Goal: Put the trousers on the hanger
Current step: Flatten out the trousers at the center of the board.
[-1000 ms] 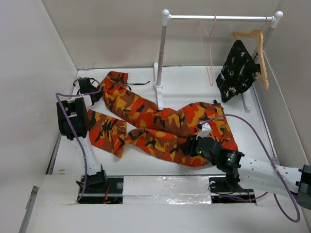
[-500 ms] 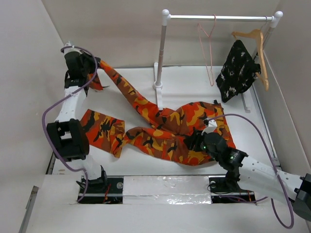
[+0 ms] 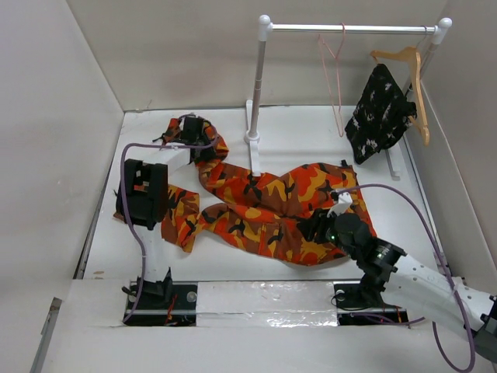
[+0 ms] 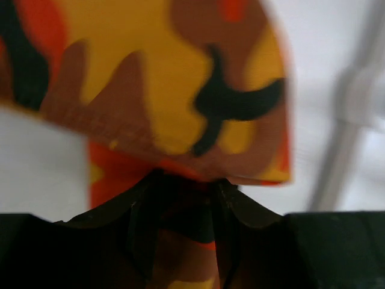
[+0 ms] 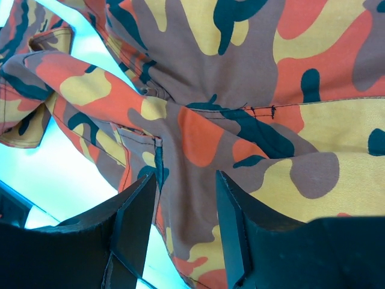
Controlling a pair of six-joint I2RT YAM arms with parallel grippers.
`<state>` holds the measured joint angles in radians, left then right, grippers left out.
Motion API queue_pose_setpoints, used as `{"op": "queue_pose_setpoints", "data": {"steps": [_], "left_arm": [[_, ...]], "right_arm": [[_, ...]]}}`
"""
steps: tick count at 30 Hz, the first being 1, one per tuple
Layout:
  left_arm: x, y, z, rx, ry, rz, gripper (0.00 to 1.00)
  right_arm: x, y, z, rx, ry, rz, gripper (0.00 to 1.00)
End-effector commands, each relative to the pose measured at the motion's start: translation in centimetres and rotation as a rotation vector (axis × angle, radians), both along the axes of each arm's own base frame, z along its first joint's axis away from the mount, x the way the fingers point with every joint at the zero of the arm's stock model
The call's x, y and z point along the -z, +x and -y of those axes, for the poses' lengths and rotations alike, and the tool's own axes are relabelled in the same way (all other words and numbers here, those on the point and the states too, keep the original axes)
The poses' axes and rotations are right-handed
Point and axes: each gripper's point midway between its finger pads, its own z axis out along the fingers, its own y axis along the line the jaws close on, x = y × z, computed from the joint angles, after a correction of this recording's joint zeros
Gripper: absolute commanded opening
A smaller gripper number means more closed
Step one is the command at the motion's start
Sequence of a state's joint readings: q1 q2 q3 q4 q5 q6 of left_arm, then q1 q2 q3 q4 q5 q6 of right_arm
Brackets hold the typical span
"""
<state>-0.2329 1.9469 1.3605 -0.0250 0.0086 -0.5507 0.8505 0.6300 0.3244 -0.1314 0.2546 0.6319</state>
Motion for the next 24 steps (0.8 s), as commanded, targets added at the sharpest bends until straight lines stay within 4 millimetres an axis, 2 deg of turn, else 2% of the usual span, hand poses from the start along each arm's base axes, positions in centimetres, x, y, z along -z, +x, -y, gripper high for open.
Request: {"op": "queue_pose_setpoints", "data": {"steps": [1, 3, 4, 5, 6, 8, 9, 10, 11, 13, 14, 15, 16, 17, 20, 24], "left_arm": [[-0.3, -0.6, -7.0, -0.184, 0.172, -0.033, 0.34], [0.0, -1.0, -7.8, -0.204, 0.159, -0.033, 0.53], [0.3, -1.3, -7.5, -0.181, 0.145, -0.038, 0.69], [0.4, -1.4, -7.3, -0.172, 0.142, -0.043, 0.73], [0.6, -1.5, -7.3, -0.167, 0.143, -0.054, 0.74], [-0.2, -1.4, -7.1, -0.176, 0.119, -0.021, 0.75], [-0.8, -1.3, -7.0, -0.179, 0.104, 0.006, 0.75], [-2.0, -1.3, -7.4, -0.198, 0.087, 0.051, 0.75], [-2.3, -1.4, -7.5, -0.220, 0.072, 0.057, 0.75], [-3.5, -1.4, -9.3, -0.301, 0.077, 0.085, 0.73], [-3.5, -1.6, -9.5, -0.330, 0.070, 0.086, 0.72], [-3.7, -1.5, -11.3, -0.390, 0.087, 0.093, 0.72], [-3.9, -1.4, -12.1, -0.422, 0.091, 0.099, 0.72], [-3.9, -1.2, -12.8, -0.452, 0.093, 0.103, 0.72], [-3.5, -0.3, -15.2, -0.518, 0.120, 0.080, 0.72], [-2.1, 1.0, -17.5, -0.562, 0.133, 0.017, 0.73]], "right_arm": [[-2.7, 0.5, 0.1, -0.001, 0.023, 0.070, 0.50], [-2.9, 0.5, 0.0, -0.007, 0.027, 0.083, 0.50], [-2.9, 0.5, 0.0, -0.009, 0.024, 0.082, 0.50], [-3.3, 0.5, -0.1, -0.014, 0.025, 0.089, 0.51], [-3.5, 0.5, -0.1, -0.018, 0.024, 0.091, 0.51], [-4.1, 0.6, -0.5, -0.039, 0.019, 0.102, 0.51], [-5.1, 0.7, -0.8, -0.049, 0.027, 0.119, 0.51], [-5.3, 0.8, -1.0, -0.059, 0.025, 0.122, 0.51], [-5.3, 0.8, -1.2, -0.069, 0.010, 0.119, 0.51], [-5.4, 0.9, -1.3, -0.071, -0.001, 0.107, 0.51], [-5.3, 0.9, -1.3, -0.075, -0.006, 0.103, 0.49], [-4.8, 0.9, -1.5, -0.079, -0.010, 0.097, 0.46], [-4.6, 0.8, -1.5, -0.082, -0.011, 0.095, 0.39], [-4.4, 0.7, -1.7, -0.093, -0.006, 0.089, 0.23], [-3.9, 0.4, -1.8, -0.103, 0.008, 0.081, 0.04], [-3.4, 0.2, -1.5, -0.095, 0.011, 0.081, 0.04]]}}
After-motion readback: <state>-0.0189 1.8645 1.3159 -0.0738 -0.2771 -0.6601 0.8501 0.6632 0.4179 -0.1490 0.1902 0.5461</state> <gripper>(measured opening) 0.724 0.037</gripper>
